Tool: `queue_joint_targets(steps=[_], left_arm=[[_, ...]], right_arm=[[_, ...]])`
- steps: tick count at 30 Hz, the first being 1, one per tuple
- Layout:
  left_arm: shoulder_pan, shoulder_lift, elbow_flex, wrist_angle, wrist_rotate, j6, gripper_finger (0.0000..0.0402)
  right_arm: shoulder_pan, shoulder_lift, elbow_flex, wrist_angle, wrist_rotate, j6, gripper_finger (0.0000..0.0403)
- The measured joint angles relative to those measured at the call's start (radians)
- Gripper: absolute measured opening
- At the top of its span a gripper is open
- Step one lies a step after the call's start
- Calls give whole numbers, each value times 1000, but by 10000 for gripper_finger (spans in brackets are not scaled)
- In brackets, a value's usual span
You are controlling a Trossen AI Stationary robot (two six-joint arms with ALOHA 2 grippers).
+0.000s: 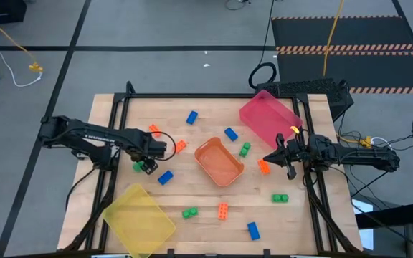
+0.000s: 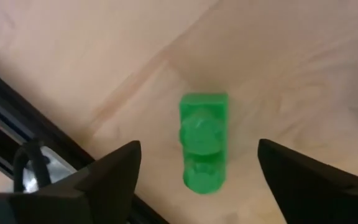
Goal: Sort & place blocks by color
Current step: Put the green game piece into the orange bin
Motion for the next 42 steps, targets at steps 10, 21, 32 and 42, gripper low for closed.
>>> queue_joint_targets(steps=[10, 21, 32, 42], left_arm=[[47, -4, -192, 188, 87, -45, 282], [117, 0, -109, 202, 103, 103, 134], [163, 0, 320, 358, 11, 357, 134], [93, 274, 593, 527, -31, 547, 134]], right_arm=[[0, 0, 0, -4, 0, 2, 4], [0, 0, 0, -4, 0, -31, 4], [0, 0, 0, 10, -2, -61, 4], [0, 0, 0, 12, -2, -61, 4]])
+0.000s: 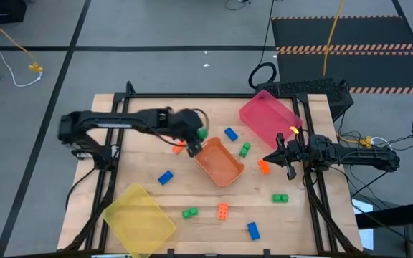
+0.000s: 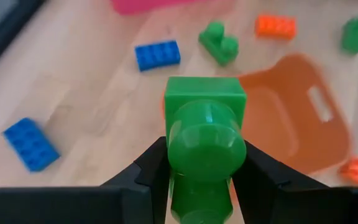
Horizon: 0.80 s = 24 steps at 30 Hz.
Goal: Sort & place blocks by color
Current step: Put the green game piece into the orange bin, then put the orange game piece into the yellow bin
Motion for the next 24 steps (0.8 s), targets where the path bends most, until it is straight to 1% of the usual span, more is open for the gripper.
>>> queue_joint_targets(steps=[4, 7, 11, 15, 16, 17, 21, 24], left_arm=[[-8, 141, 84, -27, 0, 35, 134], [-8, 210, 140, -63, 0, 63, 134], [-8, 269, 175, -91, 19, 97, 134], [-8, 285, 177, -90, 26, 106, 138], [-8, 285, 178, -90, 22, 113, 155], [-8, 285, 178, -91, 12, 115, 182], [-6, 272, 178, -100, 0, 114, 304], [-5, 268, 179, -111, 0, 112, 370]], right_arm=[[0, 0, 0, 0, 0, 3, 4], [0, 0, 0, -2, 0, 7, 4], [0, 0, 0, -5, 1, 27, 4], [0, 0, 0, -8, 1, 34, 4], [0, 0, 0, -8, 2, 34, 4], [0, 1, 0, -8, 2, 34, 4], [0, 3, 0, -10, 1, 34, 4], [0, 3, 0, -11, 2, 34, 4]])
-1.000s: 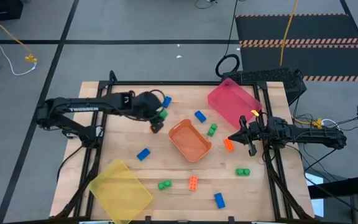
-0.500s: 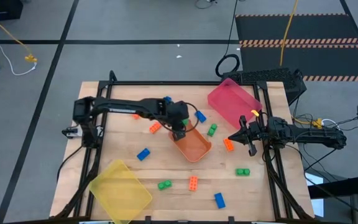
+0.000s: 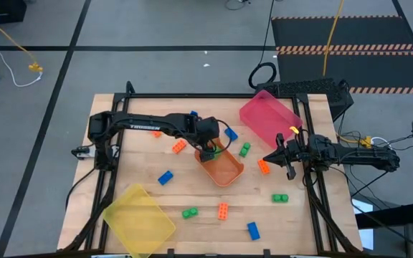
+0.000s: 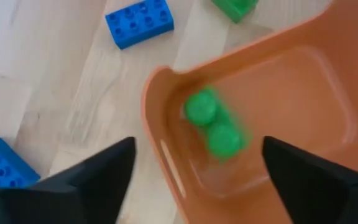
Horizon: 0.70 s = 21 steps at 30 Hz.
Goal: Sort & place blocks by color
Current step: Put the orange game piece into the yellow bin
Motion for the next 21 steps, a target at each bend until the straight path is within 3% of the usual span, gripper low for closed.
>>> queue_joint_targets(steps=[4, 11, 21], left_arm=[[3, -5, 0, -44, -20, -19, 389], [63, -69, -1, -316, -148, -85, 323], [177, -83, -89, -431, -94, -188, 255]], right_arm=[[0, 1, 0, -1, 0, 0, 4], [0, 2, 0, -4, 0, 0, 4], [0, 22, 0, -6, 0, 4, 4]])
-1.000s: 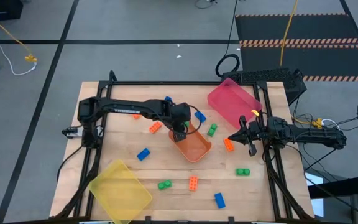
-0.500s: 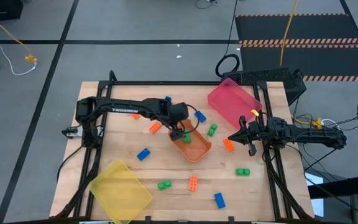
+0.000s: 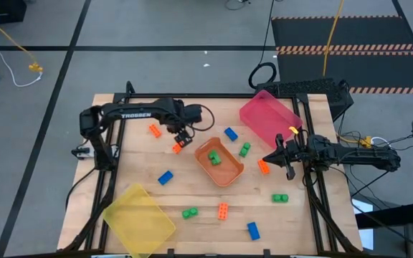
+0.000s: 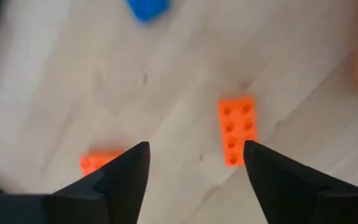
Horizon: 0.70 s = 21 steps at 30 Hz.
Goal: Sort & place blocks by color
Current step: Put the orange game piece into the yellow bin
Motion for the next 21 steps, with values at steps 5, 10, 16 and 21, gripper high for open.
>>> queue_joint_targets(steps=[5, 10, 16, 21], left_arm=[[17, 4, -123, 112, 75, -28, 258], [-8, 4, -167, 206, 130, -67, 268], [-40, 4, -203, 260, 112, -103, 269], [-62, 44, -296, 404, 110, -145, 269]], right_arm=[[0, 3, 0, 0, 0, 22, 4], [0, 3, 0, 0, 0, 21, 4], [0, 3, 0, 0, 0, 16, 4], [0, 3, 0, 0, 0, 21, 4]])
